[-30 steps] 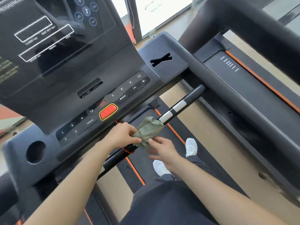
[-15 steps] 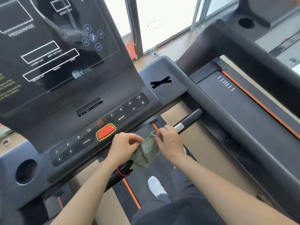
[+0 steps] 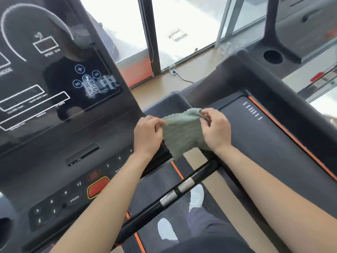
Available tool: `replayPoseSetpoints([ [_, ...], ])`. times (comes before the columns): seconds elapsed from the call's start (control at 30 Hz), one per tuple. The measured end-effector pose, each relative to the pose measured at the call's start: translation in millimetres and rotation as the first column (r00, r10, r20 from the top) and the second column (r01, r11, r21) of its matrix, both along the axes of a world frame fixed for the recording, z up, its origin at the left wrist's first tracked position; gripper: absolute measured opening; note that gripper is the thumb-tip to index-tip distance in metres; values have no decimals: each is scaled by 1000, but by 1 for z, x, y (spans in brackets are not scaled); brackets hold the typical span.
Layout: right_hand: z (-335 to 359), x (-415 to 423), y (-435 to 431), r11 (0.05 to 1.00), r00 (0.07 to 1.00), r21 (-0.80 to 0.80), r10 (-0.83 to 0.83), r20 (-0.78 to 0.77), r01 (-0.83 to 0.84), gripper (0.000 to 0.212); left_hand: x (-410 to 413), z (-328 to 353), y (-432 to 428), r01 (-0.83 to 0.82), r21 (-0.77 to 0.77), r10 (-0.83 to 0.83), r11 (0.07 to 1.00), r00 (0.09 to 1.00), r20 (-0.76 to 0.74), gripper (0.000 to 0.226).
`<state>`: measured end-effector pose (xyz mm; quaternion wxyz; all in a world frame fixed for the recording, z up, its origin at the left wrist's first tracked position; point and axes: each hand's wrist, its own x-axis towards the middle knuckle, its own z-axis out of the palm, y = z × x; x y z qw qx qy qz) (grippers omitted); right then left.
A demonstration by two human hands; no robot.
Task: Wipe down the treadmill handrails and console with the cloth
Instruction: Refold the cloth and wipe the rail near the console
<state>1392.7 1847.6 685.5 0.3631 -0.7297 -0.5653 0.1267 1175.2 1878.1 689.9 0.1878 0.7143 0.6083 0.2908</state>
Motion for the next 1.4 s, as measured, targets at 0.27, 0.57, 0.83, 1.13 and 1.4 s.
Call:
replayPoseSetpoints([
  [0.27,-55,-4,20,837,736,-286,546,399,-466,54,51,-41,-3,216,-166,-271,962,824,-498,60],
  [0.57,-54,3,77,712,605,-504,693,393,-489,65,52,-53,42,58,-344,-274,937,732,-624,71],
  [0.83,-47,6,122,656,673,-541,710,206,-526,69,52,-50,96,96,-386,-317,918,763,-564,69],
  [1.13,-35,30,33,739,817,-513,565,120,-436,72,56,-53,62,405,-364,-544,839,625,-560,77],
  [1.4,-59,39,-72,840,870,-520,365,331,-154,86,84,-66,7,641,-255,-640,724,486,-595,82],
])
